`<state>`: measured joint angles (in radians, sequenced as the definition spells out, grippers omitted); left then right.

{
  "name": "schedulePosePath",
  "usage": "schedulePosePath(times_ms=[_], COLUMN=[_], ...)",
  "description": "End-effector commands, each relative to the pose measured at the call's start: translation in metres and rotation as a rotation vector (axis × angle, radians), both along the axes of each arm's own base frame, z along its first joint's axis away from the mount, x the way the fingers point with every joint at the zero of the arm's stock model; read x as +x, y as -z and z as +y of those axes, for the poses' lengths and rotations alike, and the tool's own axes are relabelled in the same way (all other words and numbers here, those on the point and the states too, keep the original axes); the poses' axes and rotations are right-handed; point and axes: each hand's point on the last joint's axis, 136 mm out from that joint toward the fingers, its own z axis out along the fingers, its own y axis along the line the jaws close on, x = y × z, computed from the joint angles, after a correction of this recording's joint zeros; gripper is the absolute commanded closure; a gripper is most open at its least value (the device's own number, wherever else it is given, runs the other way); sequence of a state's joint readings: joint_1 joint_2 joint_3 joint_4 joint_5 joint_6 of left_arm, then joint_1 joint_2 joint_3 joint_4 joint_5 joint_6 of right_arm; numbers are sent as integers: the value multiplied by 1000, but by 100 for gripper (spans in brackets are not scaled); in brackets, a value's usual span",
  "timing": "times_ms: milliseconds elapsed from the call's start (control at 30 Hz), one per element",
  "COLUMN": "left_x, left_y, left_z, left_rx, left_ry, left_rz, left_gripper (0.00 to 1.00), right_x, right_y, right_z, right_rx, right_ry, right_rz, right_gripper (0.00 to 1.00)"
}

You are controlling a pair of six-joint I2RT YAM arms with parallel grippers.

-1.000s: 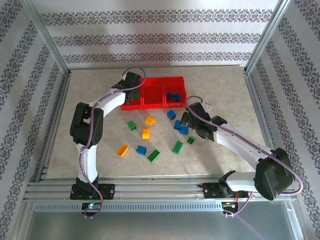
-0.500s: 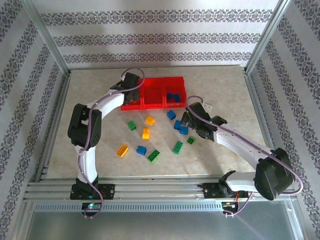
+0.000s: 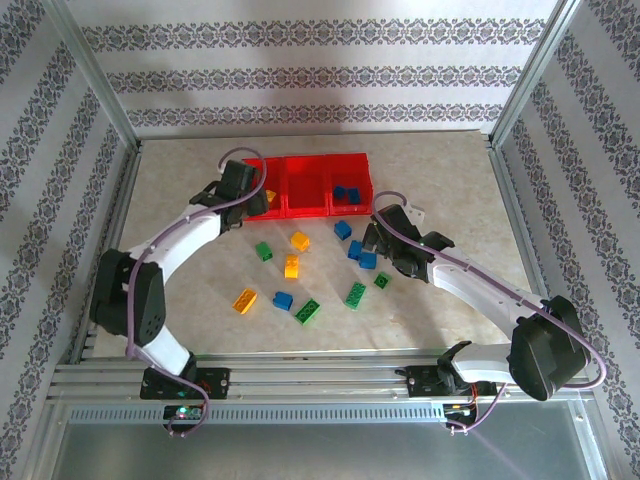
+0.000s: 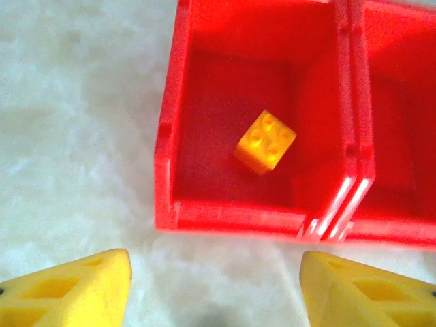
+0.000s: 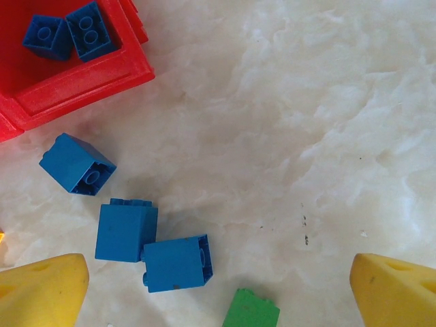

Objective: Sort the legos into containers by color
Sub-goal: Place the lego in the container, then pick up the lego from the center of the table.

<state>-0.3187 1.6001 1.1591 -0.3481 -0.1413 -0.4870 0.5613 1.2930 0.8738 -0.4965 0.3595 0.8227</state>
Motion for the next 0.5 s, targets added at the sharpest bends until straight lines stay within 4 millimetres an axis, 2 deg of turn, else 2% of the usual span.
schedulePosePath(times_ms=[0, 133, 267, 367, 467], left_x=[-19, -46, -68, -77, -82], left_y=[-2, 9, 25, 37, 45], left_z=[1, 2, -2, -9, -14], left_rx=[-46, -14, -12, -23, -24], left_ry=[-22, -28, -18, -1, 10], left_rz=[-14, 13, 55, 86, 105], left_gripper=[30, 24, 12, 4, 0], right_x=[3, 3, 3, 2, 1], right_y=[-1, 1, 2, 2, 2], right_z=[1, 2, 2, 1, 1], right_rx=[-13, -10, -10, -11, -8], right_ry=[18, 17, 16, 17, 19], right_rz=[-6, 0, 2, 2, 1], right_gripper=[2, 2, 2, 2, 2])
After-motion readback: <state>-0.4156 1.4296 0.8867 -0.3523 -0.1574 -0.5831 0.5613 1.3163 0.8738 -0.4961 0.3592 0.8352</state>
